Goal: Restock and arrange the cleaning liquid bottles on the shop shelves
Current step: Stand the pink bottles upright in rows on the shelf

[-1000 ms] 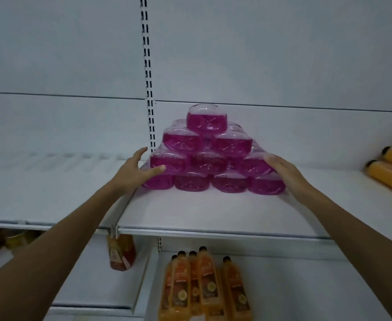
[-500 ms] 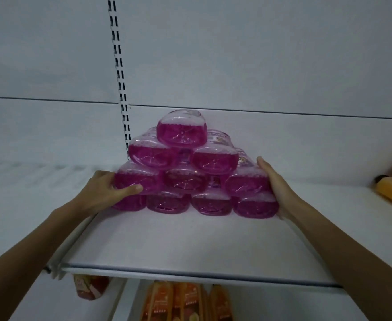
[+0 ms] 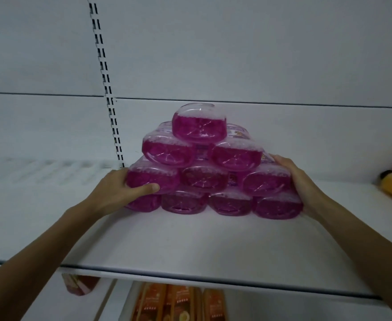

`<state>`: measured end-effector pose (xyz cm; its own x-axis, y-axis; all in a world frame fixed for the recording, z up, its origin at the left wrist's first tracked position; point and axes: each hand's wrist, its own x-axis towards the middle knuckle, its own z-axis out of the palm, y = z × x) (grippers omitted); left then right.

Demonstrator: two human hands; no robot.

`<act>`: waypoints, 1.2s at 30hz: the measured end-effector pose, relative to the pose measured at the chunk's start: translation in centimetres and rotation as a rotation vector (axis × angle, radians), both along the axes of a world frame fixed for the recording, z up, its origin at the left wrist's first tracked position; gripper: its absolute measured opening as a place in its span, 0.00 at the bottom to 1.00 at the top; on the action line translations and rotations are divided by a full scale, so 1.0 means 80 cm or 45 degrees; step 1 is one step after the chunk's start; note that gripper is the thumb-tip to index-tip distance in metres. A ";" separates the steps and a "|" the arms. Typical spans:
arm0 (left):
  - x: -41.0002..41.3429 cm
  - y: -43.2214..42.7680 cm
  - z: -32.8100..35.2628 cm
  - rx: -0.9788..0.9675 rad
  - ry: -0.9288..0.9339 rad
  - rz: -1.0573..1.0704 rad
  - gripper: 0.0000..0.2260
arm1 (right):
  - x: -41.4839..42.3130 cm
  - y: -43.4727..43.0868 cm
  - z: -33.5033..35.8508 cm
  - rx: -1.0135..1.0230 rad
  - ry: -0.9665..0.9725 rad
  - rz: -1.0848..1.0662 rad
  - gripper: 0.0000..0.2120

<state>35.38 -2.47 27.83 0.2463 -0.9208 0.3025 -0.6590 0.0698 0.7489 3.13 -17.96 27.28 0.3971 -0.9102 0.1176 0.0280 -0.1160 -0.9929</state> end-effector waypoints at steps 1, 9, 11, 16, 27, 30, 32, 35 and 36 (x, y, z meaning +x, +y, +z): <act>-0.010 -0.005 -0.002 -0.005 0.011 -0.016 0.29 | -0.013 -0.002 0.000 0.005 0.003 -0.011 0.19; -0.117 -0.039 -0.006 0.022 0.096 -0.106 0.28 | -0.124 -0.010 0.015 0.077 0.033 -0.053 0.15; -0.139 -0.046 -0.009 0.018 0.170 -0.086 0.29 | -0.143 -0.008 0.016 0.094 0.001 -0.045 0.19; -0.153 -0.044 -0.006 0.073 0.230 -0.114 0.40 | -0.165 -0.012 0.024 0.059 0.141 -0.127 0.17; -0.213 -0.067 0.113 -0.101 -0.109 -0.108 0.42 | -0.049 -0.068 0.148 -0.483 0.610 -0.225 0.27; -0.223 -0.084 0.121 0.102 -0.129 -0.140 0.43 | -0.004 -0.064 0.163 -0.325 0.763 0.047 0.24; -0.222 -0.091 0.122 0.160 -0.074 -0.139 0.43 | 0.012 -0.065 0.168 -0.317 0.715 0.049 0.19; -0.215 -0.092 0.122 0.080 0.040 -0.162 0.40 | 0.030 -0.055 0.185 -0.435 0.598 -0.185 0.20; -0.211 -0.090 0.124 0.037 0.112 -0.199 0.40 | 0.038 -0.048 0.197 -0.475 0.505 -0.244 0.24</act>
